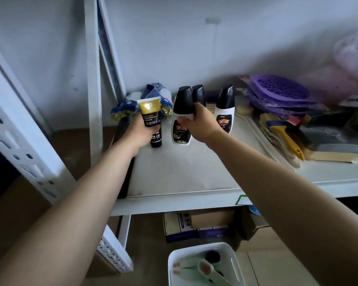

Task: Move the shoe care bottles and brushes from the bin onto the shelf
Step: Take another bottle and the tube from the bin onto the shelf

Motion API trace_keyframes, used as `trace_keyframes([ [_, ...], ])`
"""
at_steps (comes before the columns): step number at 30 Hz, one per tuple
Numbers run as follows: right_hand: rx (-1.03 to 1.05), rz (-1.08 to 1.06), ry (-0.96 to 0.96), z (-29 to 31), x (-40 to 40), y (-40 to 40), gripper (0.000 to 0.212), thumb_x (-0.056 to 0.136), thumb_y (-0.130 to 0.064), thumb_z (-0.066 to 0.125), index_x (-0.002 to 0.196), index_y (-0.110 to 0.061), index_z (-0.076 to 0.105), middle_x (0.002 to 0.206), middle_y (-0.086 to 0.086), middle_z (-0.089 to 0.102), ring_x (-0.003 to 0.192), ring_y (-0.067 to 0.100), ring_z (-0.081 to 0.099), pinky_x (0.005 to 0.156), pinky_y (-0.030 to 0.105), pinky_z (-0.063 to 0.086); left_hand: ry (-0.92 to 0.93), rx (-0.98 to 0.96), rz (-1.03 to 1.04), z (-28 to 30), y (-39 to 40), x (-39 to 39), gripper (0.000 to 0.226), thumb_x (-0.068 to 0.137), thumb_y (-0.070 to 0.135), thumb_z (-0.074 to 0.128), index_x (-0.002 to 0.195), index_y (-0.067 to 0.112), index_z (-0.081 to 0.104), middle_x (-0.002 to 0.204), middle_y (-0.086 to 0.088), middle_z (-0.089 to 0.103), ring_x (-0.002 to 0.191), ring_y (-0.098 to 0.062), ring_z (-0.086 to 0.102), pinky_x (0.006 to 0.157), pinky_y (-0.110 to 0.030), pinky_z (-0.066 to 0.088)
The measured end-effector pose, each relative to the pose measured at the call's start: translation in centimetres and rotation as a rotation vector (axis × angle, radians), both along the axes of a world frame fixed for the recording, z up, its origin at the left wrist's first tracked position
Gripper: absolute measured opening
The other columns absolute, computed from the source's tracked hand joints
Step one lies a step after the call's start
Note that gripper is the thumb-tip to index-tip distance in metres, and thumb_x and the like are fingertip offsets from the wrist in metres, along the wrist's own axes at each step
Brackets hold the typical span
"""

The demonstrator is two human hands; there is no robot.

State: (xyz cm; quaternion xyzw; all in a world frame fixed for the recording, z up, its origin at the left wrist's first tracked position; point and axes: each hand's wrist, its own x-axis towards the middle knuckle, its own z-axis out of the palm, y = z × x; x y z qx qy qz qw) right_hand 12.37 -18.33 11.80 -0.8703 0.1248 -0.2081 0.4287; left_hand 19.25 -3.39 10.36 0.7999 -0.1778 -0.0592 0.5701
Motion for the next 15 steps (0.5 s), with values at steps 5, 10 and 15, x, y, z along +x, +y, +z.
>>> trace_keyframes([
  [5,0.017,0.005,0.052,-1.1,0.7,0.4,0.042,0.085,-0.027,0.063,0.119,-0.006,0.05,0.118,0.013,0.062,0.111,0.031,0.055,0.086,0.034,0.043,0.008,0.046,-0.015,0.0,0.2,-0.1,0.027,0.087,0.004,0.058,0.079,0.03,0.053,0.09,0.001,0.062,0.098,-0.025,0.059,0.093,-0.045,0.048],
  [10,0.053,0.035,0.035,-1.3,0.3,0.0,0.046,0.082,-0.025,0.068,0.122,-0.008,0.051,0.118,0.01,0.064,0.109,0.027,0.059,0.092,0.037,0.048,-0.091,0.112,-0.016,0.2,0.2,0.1,0.015,0.085,0.008,0.061,0.091,0.021,0.056,0.098,-0.006,0.062,0.096,-0.023,0.058,0.085,-0.031,0.041],
  [15,0.061,0.052,0.043,-1.6,-0.1,-0.4,0.054,0.078,-0.026,0.073,0.124,-0.009,0.051,0.111,0.005,0.063,0.104,0.023,0.06,0.093,0.037,0.048,-0.076,0.126,0.03,0.1,0.9,0.7,0.049,0.058,0.031,0.074,0.103,0.024,0.056,0.109,-0.003,0.066,0.104,-0.023,0.062,0.099,-0.047,0.047],
])
